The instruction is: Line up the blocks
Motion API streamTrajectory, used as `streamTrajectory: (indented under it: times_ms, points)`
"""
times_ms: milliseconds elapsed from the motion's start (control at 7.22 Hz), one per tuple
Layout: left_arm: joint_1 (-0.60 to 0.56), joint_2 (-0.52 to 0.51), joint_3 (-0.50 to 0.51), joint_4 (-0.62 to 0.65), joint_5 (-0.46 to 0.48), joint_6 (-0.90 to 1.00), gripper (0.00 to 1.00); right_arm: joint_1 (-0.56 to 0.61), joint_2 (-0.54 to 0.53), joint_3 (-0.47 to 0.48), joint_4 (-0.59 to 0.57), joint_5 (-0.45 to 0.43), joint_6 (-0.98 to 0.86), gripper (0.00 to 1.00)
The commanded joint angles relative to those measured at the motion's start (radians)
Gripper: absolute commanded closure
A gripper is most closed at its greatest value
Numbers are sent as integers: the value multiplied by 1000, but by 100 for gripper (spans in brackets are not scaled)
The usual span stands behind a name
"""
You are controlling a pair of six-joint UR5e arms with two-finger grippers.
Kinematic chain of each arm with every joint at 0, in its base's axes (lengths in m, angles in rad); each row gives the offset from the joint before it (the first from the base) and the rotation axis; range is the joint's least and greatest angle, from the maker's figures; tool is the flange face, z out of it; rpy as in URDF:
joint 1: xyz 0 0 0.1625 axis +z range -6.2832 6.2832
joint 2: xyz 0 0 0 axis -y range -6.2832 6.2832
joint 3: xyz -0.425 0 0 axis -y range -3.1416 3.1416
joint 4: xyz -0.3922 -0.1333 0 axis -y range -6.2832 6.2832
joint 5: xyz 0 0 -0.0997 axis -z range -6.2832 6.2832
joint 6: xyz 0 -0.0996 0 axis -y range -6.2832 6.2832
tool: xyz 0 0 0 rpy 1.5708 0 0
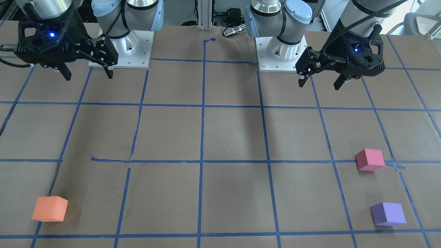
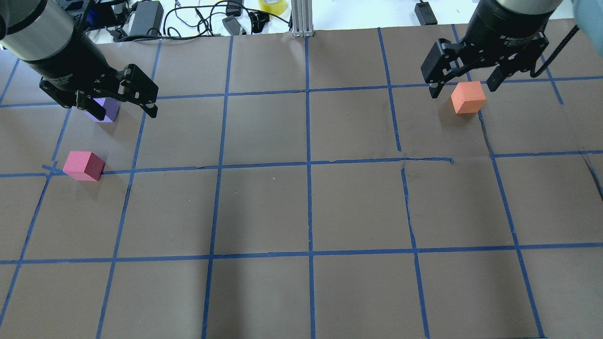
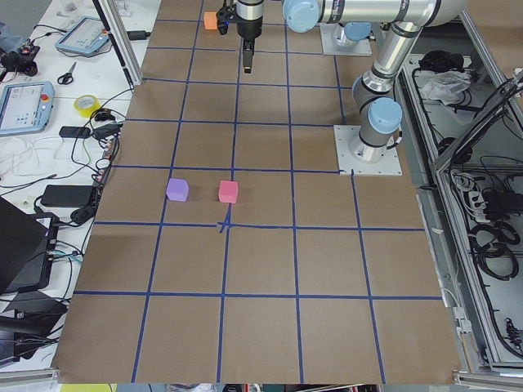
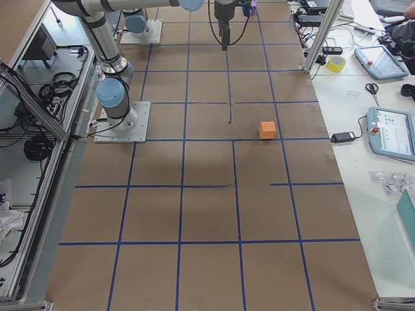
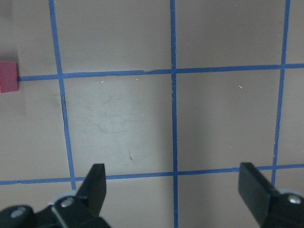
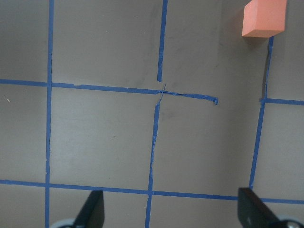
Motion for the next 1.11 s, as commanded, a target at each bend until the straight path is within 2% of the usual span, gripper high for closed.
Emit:
streamTrajectory:
  times_ms: [0,969]
  points:
    - [-1,2,-3,0,1,0,0,0,0,0,0,-2,-1,0]
    - [13,3,-9,2,1,8,0,-2,9,12,-18,-5,-5,0]
